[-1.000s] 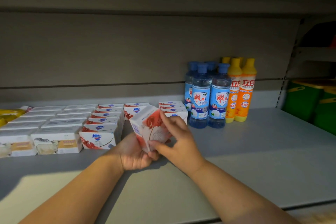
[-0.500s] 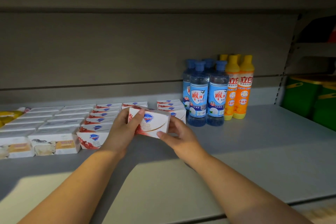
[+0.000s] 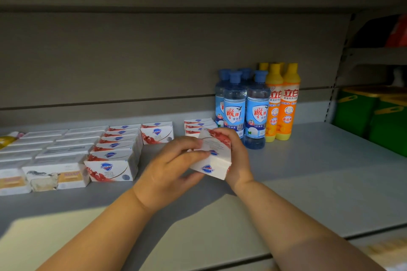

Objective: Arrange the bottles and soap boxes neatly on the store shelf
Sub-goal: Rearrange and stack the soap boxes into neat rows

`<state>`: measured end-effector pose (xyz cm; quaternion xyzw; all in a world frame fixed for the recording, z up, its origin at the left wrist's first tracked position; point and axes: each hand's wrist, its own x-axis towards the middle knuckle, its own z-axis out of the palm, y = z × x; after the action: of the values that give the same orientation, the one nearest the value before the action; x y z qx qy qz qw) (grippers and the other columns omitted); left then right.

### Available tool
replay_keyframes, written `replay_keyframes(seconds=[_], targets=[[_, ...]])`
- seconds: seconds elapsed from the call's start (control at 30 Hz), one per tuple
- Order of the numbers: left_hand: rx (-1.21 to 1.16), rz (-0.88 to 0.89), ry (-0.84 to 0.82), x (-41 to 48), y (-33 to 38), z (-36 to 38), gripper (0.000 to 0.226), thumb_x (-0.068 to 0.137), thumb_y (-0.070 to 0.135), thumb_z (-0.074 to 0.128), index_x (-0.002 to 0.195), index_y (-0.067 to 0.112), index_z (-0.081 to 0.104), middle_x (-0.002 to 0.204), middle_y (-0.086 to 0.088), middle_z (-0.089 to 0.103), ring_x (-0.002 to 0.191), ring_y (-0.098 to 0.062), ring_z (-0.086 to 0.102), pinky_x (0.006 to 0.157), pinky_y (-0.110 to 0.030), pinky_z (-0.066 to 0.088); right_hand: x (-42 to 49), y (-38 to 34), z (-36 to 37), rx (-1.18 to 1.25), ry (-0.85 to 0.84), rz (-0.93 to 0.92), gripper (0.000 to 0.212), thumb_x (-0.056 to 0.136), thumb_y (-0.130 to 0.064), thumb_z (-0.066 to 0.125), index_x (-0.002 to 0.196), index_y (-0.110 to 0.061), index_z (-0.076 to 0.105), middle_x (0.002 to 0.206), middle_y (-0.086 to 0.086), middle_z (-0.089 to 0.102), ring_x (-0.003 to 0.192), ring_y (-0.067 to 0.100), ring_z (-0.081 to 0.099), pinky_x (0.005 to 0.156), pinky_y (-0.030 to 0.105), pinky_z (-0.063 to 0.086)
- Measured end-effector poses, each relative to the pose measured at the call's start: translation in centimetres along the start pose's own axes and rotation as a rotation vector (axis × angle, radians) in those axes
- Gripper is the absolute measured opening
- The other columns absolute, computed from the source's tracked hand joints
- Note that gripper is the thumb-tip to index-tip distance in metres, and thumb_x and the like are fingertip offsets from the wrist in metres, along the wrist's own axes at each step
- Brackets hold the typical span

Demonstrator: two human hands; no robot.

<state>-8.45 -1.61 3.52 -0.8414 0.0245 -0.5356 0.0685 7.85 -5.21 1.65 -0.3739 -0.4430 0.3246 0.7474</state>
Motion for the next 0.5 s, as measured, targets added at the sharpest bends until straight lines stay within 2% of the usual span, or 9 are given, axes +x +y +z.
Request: replay_keyframes(seconds=[0.07,0.1,0.2,0.27,0.33,0.4,0.47,0.5], targets=[[0.039,0.010,-0.035,-0.1,-0.2,-0.2,0.033,0.078,0.018,0.065,0.108,0.013,0.055,0.112,-0.001,0.051,0.101,-0.016,0.055,0.097,-0.017,0.041,0.3,0.1,0.2,-0.062,0.088,-0.012,0.015,0.071,-0.017,0.063,0.080,-0.027,0.070,0.089,-0.004,0.069,0.090,0.015,0.064,0.075,0.024,0.053],[0.053,-0.005,-0.044,-0.2,-0.2,-0.3,0.033,0.077,0.020,0.065,0.108,0.013,0.056,0.111,0.000,0.051,0.099,-0.016,0.055,0.094,-0.019,0.042,0.5,0.3,0.1,-0.116,0.089,-0.049,0.020,0.079,-0.017,0.056,0.079,-0.029,0.071,0.089,-0.006,0.069,0.092,0.014,0.063,0.078,0.025,0.052],[-0.050,-0.204,-0.038,-0.3,0.0,-0.4,0.030,0.074,0.026,0.070,0.101,0.014,0.067,0.101,0.007,0.052,0.095,-0.003,0.053,0.088,-0.012,0.040,0.3,1.1,-0.1,-0.278,0.039,-0.066,0.024,0.080,-0.007,0.059,0.068,-0.024,0.070,0.081,-0.002,0.068,0.081,0.013,0.063,0.071,0.020,0.050],[-0.143,-0.413,-0.004,-0.3,0.0,-0.4,0.031,0.068,0.024,0.078,0.097,0.025,0.066,0.096,0.014,0.053,0.094,0.010,0.051,0.085,-0.005,0.039,0.0,1.1,0.0,-0.540,-0.033,-0.042,0.031,0.074,-0.001,0.070,0.076,-0.030,0.061,0.085,-0.012,0.063,0.079,-0.002,0.058,0.070,0.007,0.045],[-0.279,-0.708,0.052,0.0,-0.3,-0.4,0.035,0.065,0.014,0.083,0.088,0.032,0.063,0.092,0.012,0.060,0.086,0.008,0.057,0.076,-0.008,0.045,-0.3,1.8,-0.2,-0.687,-0.156,0.023,0.039,0.065,-0.004,0.081,0.084,-0.030,0.060,0.087,-0.017,0.065,0.078,-0.005,0.060,0.069,0.006,0.045],[-0.487,-1.060,0.142,0.5,-1.0,-0.7,0.027,0.068,0.006,0.081,0.078,0.028,0.068,0.078,0.007,0.070,0.073,-0.003,0.064,0.064,-0.015,0.052,-0.7,1.8,-0.3,-0.561,-0.261,0.136,0.037,0.063,-0.008,0.084,0.091,-0.024,0.065,0.089,-0.012,0.071,0.082,0.001,0.065,0.070,0.013,0.049],[-0.695,-1.318,0.218,0.6,-2.0,-1.2,0.009,0.074,0.013,0.077,0.071,0.018,0.070,0.072,0.000,0.072,0.068,-0.014,0.066,0.058,-0.020,0.052,-0.8,1.6,-0.3,-0.476,-0.331,0.209,0.036,0.066,-0.014,0.083,0.097,-0.022,0.068,0.094,-0.010,0.073,0.088,0.004,0.067,0.071,0.014,0.049],[-0.755,-1.403,0.232,0.5,-2.5,-1.4,0.007,0.076,0.019,0.075,0.072,0.015,0.070,0.072,-0.003,0.072,0.066,-0.015,0.065,0.057,-0.022,0.050,-0.8,1.5,-0.1,-0.432,-0.359,0.244,0.033,0.069,-0.016,0.081,0.099,-0.021,0.068,0.093,-0.010,0.073,0.087,0.004,0.067,0.071,0.015,0.050]])
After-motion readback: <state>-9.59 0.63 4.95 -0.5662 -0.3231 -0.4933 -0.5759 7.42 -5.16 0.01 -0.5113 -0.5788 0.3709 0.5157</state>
